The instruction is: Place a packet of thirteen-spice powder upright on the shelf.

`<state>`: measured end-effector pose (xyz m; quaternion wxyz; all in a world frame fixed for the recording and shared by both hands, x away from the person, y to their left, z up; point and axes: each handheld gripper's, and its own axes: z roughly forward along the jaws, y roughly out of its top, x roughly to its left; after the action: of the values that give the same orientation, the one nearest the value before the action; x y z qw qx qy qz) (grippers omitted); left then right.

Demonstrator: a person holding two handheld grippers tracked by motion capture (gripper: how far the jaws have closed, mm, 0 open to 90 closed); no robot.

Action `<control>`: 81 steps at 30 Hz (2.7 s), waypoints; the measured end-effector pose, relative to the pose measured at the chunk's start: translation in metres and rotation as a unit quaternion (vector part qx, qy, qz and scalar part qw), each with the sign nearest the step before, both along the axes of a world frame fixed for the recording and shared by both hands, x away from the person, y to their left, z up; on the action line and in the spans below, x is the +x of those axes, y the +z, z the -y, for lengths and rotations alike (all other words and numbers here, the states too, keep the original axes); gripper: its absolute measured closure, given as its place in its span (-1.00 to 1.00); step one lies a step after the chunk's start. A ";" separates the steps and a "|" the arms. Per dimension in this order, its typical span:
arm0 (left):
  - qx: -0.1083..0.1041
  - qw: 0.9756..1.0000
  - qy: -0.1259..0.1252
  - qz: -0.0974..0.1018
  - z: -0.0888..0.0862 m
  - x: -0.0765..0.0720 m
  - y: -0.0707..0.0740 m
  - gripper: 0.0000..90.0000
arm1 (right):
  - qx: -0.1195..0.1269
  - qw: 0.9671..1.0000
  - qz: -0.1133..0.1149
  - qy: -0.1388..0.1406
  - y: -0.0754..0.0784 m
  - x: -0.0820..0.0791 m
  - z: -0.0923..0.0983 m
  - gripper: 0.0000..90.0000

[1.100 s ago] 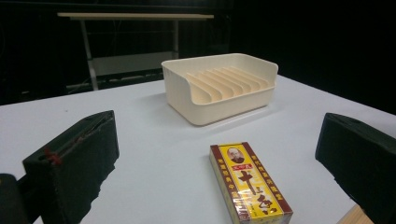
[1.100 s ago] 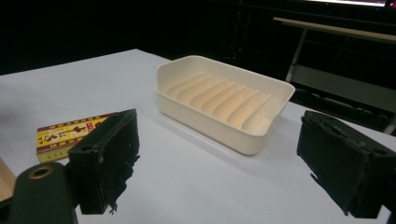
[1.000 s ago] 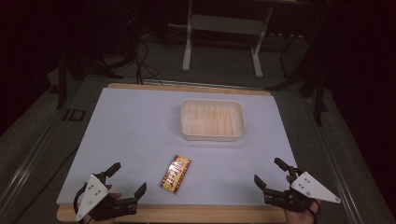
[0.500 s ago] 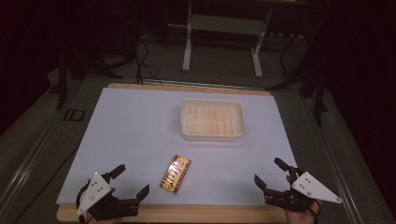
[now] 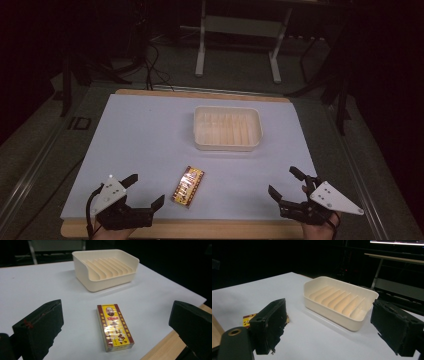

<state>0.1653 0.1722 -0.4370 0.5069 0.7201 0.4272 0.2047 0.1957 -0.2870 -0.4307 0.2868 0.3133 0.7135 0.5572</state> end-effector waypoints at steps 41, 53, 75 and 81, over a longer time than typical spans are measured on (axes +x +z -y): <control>0.123 0.983 -0.002 -0.134 0.090 0.078 -0.025 -1.00 | -0.003 1.000 0.004 -0.001 -0.001 0.002 -0.011 -0.72; 0.151 0.973 0.021 -0.174 0.107 0.106 -0.044 -0.98 | -0.003 1.000 -0.004 -0.001 -0.003 0.003 -0.011 -0.72; 0.211 0.943 0.022 -0.257 0.124 0.137 -0.075 -0.87 | -0.001 1.000 -0.019 0.000 -0.005 0.006 -0.008 -0.71; 0.218 0.936 0.022 -0.276 0.125 0.142 -0.078 -0.70 | -0.002 1.000 -0.020 0.001 -0.005 0.005 -0.008 -0.71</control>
<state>0.3069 0.0470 -0.5152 0.1951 0.8317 0.5108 0.0969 0.2011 -0.2788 -0.4357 0.2722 0.3233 0.7207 0.5495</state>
